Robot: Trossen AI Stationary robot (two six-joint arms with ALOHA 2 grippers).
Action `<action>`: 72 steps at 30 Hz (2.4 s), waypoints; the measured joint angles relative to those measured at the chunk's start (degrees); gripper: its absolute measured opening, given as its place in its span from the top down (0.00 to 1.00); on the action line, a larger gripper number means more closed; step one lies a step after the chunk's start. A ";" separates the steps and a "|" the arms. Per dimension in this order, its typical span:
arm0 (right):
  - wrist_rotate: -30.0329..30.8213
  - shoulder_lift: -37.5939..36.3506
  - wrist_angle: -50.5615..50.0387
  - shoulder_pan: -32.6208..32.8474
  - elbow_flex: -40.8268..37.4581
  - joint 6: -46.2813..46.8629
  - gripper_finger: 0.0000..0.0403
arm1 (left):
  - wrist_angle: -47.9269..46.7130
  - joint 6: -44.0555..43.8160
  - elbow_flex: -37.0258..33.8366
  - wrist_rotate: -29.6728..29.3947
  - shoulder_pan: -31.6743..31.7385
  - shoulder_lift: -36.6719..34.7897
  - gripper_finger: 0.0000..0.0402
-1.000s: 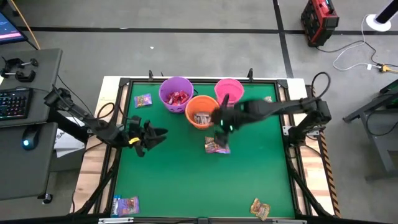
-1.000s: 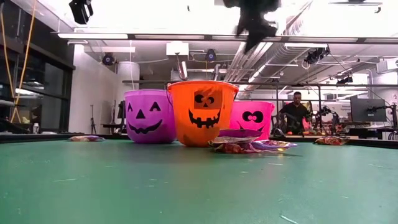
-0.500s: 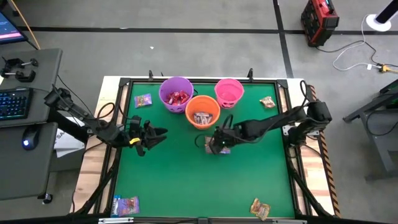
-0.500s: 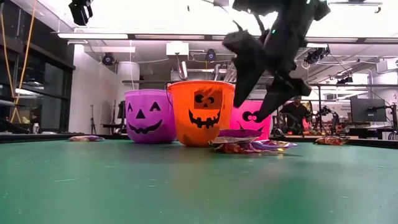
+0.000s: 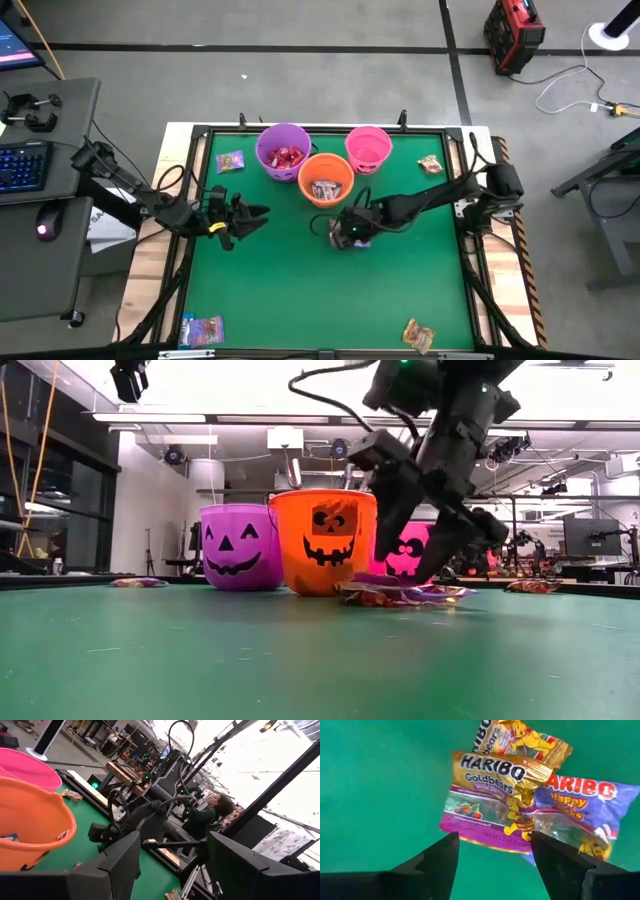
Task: Sort candy by brand, put in halloween buckets
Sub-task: Put the gold gummy candy into the pink bucket
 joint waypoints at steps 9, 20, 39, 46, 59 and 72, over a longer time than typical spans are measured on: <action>1.29 1.59 0.92 0.06 0.00 0.06 0.51 | -0.15 -0.47 0.00 -0.29 0.00 0.00 0.45; 4.27 1.28 -1.09 0.55 0.33 -0.41 0.76 | -0.21 -0.49 0.00 -0.51 0.00 0.00 0.45; 6.10 4.80 3.30 0.55 0.42 -1.13 0.47 | -1.52 -0.57 0.00 -0.54 0.00 0.00 0.45; 7.30 4.97 3.36 1.24 0.47 -0.54 0.62 | -1.82 -1.38 0.00 -0.60 0.00 0.00 0.45; 8.67 -11.65 -5.44 5.17 0.37 -7.63 0.99 | -3.23 -1.39 0.00 -0.74 0.00 0.00 0.45; 20.97 -31.12 -6.40 5.05 0.37 -11.06 1.00 | -1.18 -4.53 -0.02 -3.20 0.04 0.00 0.45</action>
